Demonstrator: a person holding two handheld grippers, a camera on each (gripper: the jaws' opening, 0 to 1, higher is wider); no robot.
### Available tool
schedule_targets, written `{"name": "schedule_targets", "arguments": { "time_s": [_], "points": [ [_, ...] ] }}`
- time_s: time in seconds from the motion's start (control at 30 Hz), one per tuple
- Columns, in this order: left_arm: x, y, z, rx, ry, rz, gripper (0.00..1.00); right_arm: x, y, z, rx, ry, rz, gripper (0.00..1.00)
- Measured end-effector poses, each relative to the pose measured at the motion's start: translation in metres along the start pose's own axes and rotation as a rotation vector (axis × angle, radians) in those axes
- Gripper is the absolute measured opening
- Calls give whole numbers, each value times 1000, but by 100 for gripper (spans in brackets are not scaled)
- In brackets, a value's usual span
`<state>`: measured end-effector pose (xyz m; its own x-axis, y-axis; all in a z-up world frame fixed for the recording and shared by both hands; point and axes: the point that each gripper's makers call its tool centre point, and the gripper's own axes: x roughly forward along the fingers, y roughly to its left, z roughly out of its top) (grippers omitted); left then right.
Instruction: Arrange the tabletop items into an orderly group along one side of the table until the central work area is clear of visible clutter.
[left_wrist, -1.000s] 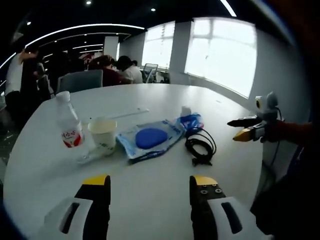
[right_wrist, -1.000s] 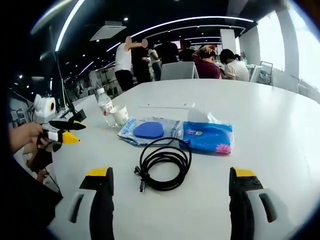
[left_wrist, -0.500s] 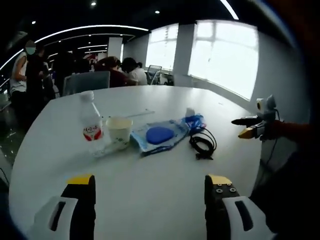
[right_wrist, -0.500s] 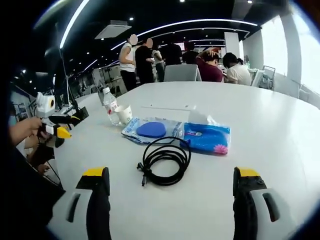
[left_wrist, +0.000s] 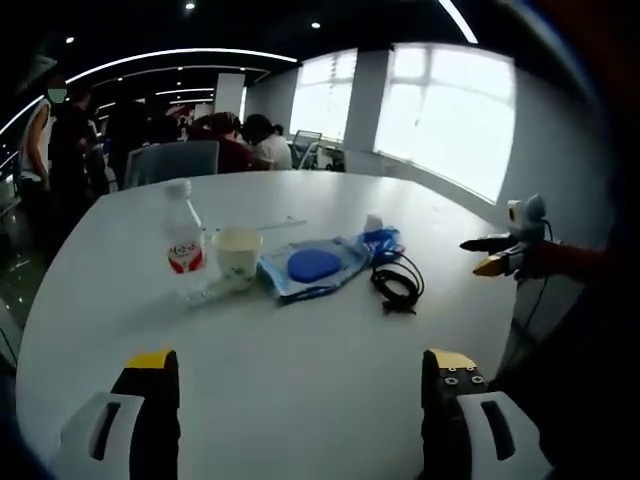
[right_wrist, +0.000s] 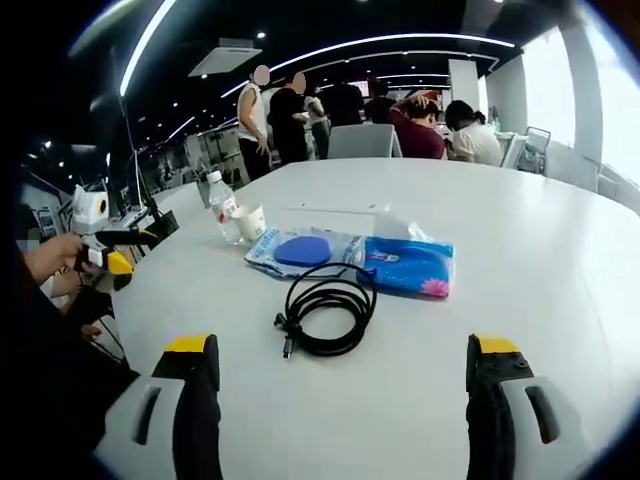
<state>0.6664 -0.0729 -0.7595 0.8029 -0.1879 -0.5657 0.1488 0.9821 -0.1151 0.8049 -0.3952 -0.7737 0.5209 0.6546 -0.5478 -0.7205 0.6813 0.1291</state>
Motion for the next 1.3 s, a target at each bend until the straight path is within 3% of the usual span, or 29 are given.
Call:
{"name": "schedule_targets", "arguments": {
  "time_s": [1.3],
  "points": [
    [-3, 0, -2, 11, 1, 3, 99, -2, 3, -5, 27, 3, 23, 100]
  ]
}}
